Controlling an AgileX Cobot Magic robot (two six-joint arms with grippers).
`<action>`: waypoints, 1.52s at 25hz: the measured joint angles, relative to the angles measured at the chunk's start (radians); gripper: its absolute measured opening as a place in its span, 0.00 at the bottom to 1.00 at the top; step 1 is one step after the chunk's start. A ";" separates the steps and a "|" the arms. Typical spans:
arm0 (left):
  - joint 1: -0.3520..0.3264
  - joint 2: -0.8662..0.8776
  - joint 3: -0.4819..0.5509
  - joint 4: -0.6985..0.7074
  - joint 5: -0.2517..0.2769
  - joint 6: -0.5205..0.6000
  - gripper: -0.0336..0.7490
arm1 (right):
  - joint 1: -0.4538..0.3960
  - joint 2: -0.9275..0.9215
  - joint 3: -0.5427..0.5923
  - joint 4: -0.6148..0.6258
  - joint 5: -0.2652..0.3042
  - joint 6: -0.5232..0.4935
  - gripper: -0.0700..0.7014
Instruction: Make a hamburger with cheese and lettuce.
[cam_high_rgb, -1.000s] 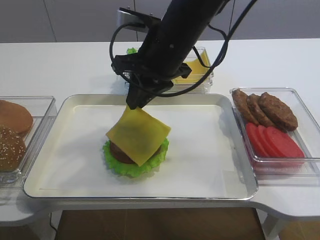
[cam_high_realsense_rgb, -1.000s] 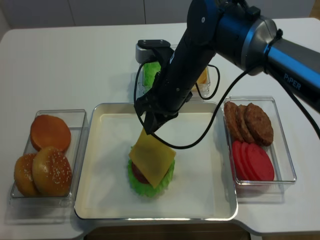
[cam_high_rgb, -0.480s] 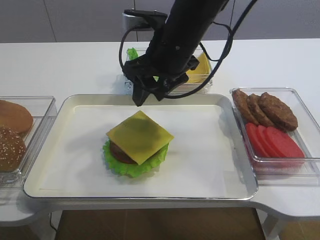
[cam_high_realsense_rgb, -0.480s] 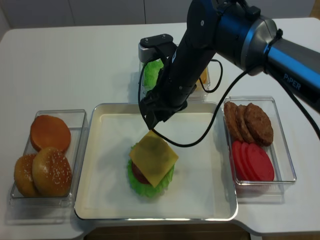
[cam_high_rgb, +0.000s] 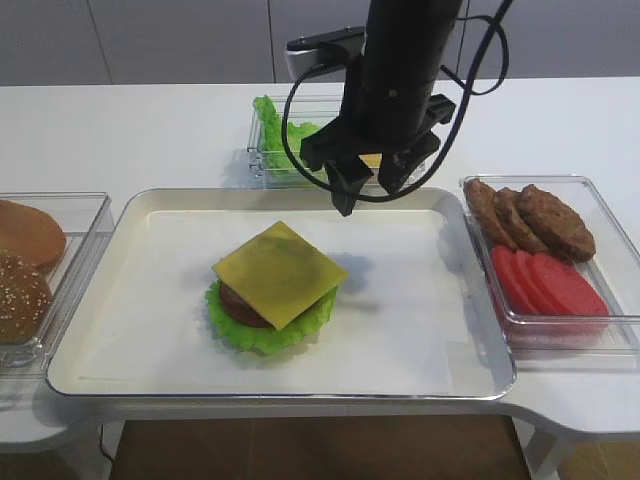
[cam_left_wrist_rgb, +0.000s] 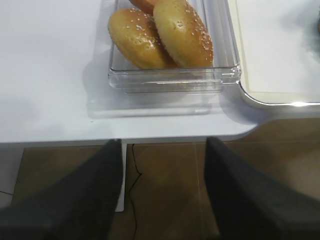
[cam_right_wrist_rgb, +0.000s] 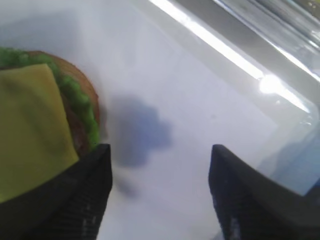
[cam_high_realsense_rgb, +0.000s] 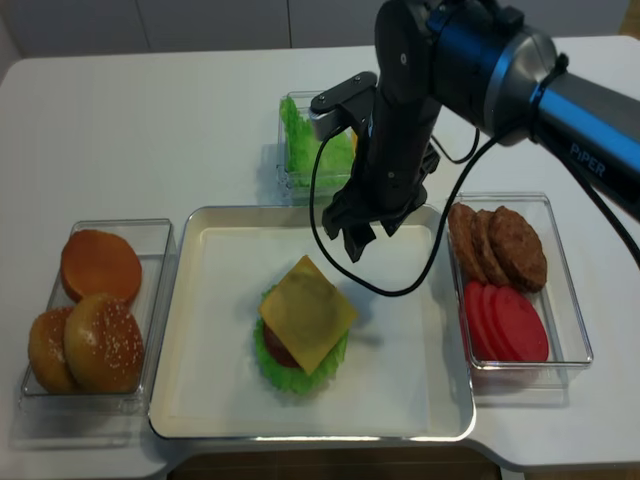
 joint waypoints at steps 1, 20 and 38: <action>0.000 0.000 0.000 0.000 0.000 0.000 0.54 | 0.000 0.000 -0.007 -0.009 0.005 0.000 0.71; 0.000 0.000 0.000 0.000 0.000 0.000 0.54 | -0.139 -0.277 0.057 -0.120 0.024 0.172 0.71; 0.000 0.000 0.000 0.000 0.000 0.000 0.54 | -0.139 -0.988 0.538 -0.160 0.041 0.246 0.71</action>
